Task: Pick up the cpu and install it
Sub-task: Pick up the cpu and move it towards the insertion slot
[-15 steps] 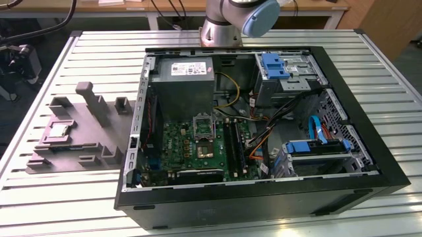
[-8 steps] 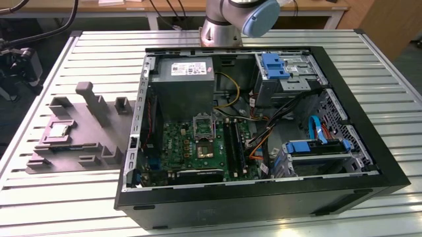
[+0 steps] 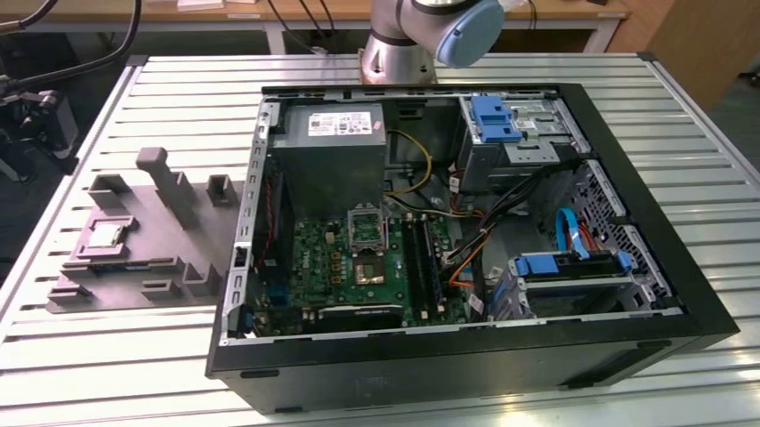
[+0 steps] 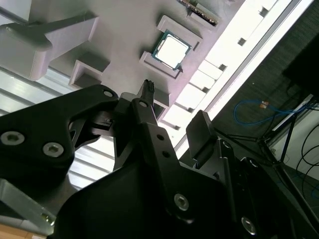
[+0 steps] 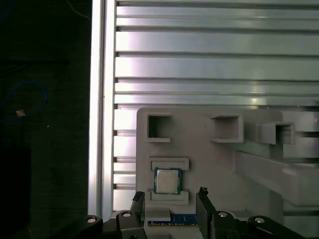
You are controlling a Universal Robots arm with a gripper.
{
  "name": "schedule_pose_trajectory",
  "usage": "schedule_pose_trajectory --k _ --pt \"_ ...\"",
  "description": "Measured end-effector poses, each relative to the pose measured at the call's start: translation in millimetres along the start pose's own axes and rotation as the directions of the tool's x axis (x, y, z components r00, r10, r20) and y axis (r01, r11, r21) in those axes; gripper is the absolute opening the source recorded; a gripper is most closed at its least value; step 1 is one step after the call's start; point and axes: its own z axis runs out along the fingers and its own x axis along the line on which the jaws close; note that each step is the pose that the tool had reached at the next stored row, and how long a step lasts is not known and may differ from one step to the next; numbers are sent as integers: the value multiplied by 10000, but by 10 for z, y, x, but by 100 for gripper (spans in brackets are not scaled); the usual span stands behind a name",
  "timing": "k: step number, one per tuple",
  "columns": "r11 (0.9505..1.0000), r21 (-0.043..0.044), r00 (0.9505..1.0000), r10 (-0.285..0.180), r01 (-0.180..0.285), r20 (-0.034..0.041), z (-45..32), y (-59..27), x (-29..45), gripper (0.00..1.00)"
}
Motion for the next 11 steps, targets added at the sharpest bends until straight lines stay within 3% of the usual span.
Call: schedule_pose_trajectory --k 11 --pt "9999 2 9999 131 -131 5 25 -2 1 53"
